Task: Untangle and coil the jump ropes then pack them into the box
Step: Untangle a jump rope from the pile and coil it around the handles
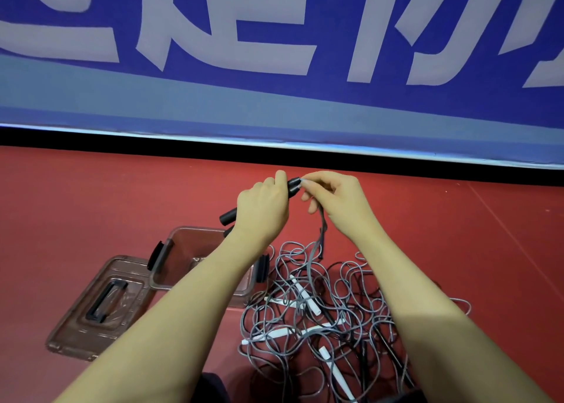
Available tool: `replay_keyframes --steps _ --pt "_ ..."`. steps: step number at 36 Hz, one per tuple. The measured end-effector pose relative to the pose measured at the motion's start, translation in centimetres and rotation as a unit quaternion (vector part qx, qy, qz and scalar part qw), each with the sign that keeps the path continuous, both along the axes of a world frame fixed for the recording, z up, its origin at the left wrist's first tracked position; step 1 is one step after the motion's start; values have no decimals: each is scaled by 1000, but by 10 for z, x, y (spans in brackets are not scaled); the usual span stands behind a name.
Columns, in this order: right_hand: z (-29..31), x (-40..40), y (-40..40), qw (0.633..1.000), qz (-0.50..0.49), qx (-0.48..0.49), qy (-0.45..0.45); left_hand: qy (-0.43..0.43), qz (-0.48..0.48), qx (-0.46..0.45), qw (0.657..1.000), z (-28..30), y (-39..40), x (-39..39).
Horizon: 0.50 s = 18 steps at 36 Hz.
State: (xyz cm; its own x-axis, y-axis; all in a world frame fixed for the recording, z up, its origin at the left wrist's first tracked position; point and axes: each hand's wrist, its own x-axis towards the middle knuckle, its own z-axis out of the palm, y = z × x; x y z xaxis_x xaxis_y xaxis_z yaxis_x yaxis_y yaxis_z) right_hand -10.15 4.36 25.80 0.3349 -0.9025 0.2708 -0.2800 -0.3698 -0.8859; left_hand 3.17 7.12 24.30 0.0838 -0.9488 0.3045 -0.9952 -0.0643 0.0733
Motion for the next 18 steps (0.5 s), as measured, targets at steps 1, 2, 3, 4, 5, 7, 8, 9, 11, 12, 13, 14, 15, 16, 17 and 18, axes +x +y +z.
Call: replay_keyframes --steps 1,2,3,4,5,7,8,9,11,12,13,14,15,16,17,18 --pt "0 -1 0 1000 5 -10 13 3 3 6 1000 0 0 0" --pt "1 -2 0 999 10 -18 25 8 4 9 1000 0 0 1" --pt "1 -2 0 999 13 -23 36 12 5 9 1000 0 1 2" --pt "2 -3 0 998 19 -26 46 15 8 8 1000 0 1 3" --pt "2 -3 0 997 27 -31 58 17 11 7 1000 1 2 4" --pt "3 -3 -1 994 41 -54 85 15 19 8 1000 3 2 4" --pt "2 -4 -1 992 42 -69 96 12 20 9 1000 4 2 4" --pt "2 -4 -2 990 41 -85 108 9 19 8 1000 5 2 4" --pt "1 -5 -3 983 40 -122 132 10 15 5 1000 5 2 4" --pt "0 -5 -3 979 41 -142 142 13 14 2 1000 4 2 3" --pt "-2 -4 -3 976 42 -157 147 17 13 -1 1000 3 2 3" --pt "-3 -4 -4 975 41 -163 146 21 13 -5 1000 3 2 3" --pt "-3 -4 -4 977 39 -159 139 27 12 -10 1000 2 1 3" --pt "-4 -3 -4 980 37 -149 126 38 9 -14 999 2 1 3" --pt "-4 -3 -4 985 36 -132 109 52 4 -19 998 2 1 4" --pt "-3 -2 -3 989 35 -109 88 73 -2 -24 997 2 1 4"
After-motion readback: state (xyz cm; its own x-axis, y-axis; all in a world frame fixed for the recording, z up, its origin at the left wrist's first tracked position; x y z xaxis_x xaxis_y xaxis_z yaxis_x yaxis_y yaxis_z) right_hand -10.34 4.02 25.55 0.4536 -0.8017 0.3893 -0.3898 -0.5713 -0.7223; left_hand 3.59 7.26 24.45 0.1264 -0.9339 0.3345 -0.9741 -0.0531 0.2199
